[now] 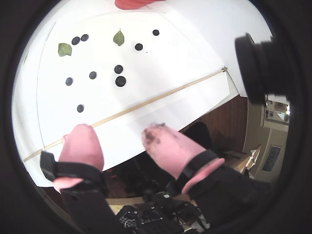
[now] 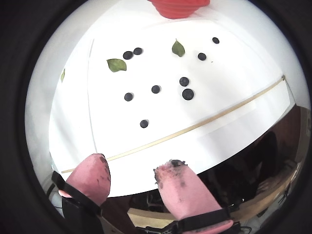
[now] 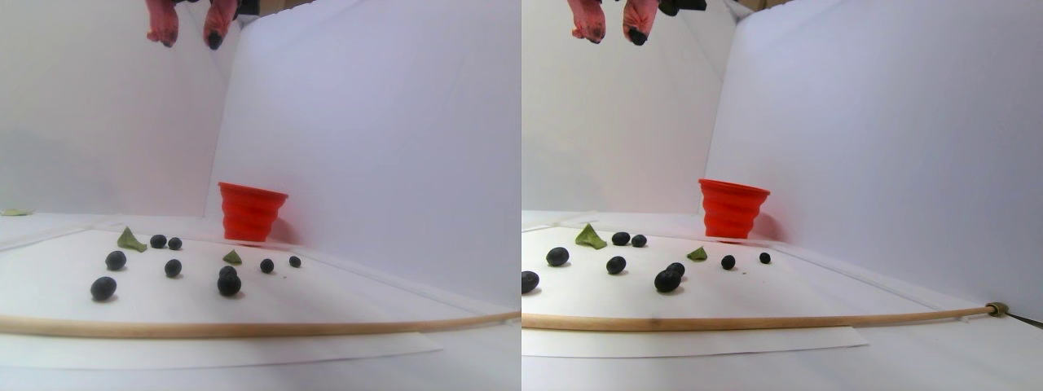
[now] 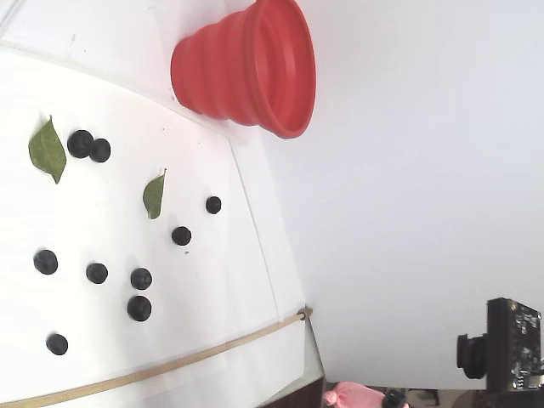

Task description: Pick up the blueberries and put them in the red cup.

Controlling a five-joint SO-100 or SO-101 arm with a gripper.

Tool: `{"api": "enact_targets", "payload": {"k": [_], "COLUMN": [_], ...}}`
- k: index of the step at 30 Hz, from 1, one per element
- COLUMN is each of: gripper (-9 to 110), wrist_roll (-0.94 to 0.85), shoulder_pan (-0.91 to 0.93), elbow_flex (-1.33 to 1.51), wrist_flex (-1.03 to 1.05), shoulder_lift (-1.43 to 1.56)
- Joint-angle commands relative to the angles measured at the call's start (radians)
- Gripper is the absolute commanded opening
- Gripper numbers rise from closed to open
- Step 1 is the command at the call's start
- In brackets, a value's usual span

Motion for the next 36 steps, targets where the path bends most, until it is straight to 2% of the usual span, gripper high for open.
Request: {"api": "enact_targets", "payload": {"k": [1, 17, 36], "gripper": [19, 19, 20], "wrist_roll": [0.002, -0.048, -0.025], "shoulder_pan": [-0.014, -0.025, -0.089], "elbow_flex": [-0.008, 0.094, 0.115], "wrist_flex": [-0.044, -0.267, -0.462], "shoulder_lift": [-0.043, -0.225, -0.442]}}
